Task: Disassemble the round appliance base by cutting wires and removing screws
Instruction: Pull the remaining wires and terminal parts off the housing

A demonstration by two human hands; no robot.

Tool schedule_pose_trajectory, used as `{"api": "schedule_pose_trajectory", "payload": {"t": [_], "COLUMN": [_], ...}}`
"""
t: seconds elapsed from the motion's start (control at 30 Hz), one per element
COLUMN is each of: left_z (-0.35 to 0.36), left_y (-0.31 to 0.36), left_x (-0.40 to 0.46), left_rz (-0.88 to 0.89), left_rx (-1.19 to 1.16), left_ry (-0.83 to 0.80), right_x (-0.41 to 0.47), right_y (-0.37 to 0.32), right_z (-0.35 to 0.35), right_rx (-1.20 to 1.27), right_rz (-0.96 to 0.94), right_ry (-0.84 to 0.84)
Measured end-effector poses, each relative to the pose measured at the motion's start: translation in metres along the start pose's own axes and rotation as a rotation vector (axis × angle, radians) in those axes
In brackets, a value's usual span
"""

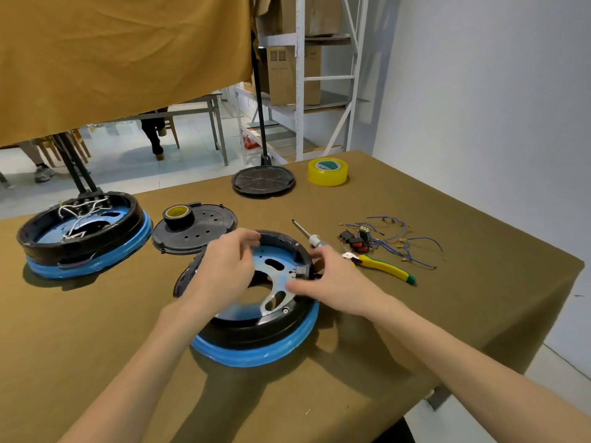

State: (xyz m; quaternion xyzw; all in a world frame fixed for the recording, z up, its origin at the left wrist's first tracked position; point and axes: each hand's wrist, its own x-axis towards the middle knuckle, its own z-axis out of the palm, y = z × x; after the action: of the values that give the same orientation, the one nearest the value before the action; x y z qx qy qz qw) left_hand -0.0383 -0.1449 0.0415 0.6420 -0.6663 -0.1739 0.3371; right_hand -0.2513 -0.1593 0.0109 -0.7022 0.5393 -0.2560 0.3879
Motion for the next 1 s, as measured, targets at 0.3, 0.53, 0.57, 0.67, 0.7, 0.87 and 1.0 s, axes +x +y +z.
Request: {"api": "schedule_pose_trajectory", "payload": {"t": [0.3,0.53,0.57,0.67,0.7,0.87,1.0], "left_z": [0.006,0.009,0.014,0.023,0.023,0.027,0.032], "left_y": [-0.019,-0.020,-0.020,-0.021,-0.021,-0.024,-0.029], "left_x": [0.009,0.000,-0.001,-0.008,-0.009,-0.013,-0.018], "left_rz": [0.206,0.126,0.099,0.076,0.073,0.091,0.044], "left_rx": [0.512,0.352,0.226,0.001,-0.026,-0.048,-0.080], "left_ry": [-0.138,-0.093,-0.169,-0.260,-0.226,-0.136,-0.079], "right_x": [0.035,0.007,0.005,0.006,0.008,0.019,0.025], "right_y": [-0.008,-0.015,-0.018,-0.032,-0.038,-0.045,-0.045], "right_z": [-0.038,-0.007,-0.006,-0.006,-0.006,0.009,0.027], "right_rx": [-0.181,-0.566,-0.585,-0.280,-0.073,0.754,0.833], "right_rz": [-0.068,-0.213,-0.194,0.068,0.222,0.633,0.575], "right_ry": [-0.075,0.339,0.312,-0.011,-0.148,-0.292,-0.171]}}
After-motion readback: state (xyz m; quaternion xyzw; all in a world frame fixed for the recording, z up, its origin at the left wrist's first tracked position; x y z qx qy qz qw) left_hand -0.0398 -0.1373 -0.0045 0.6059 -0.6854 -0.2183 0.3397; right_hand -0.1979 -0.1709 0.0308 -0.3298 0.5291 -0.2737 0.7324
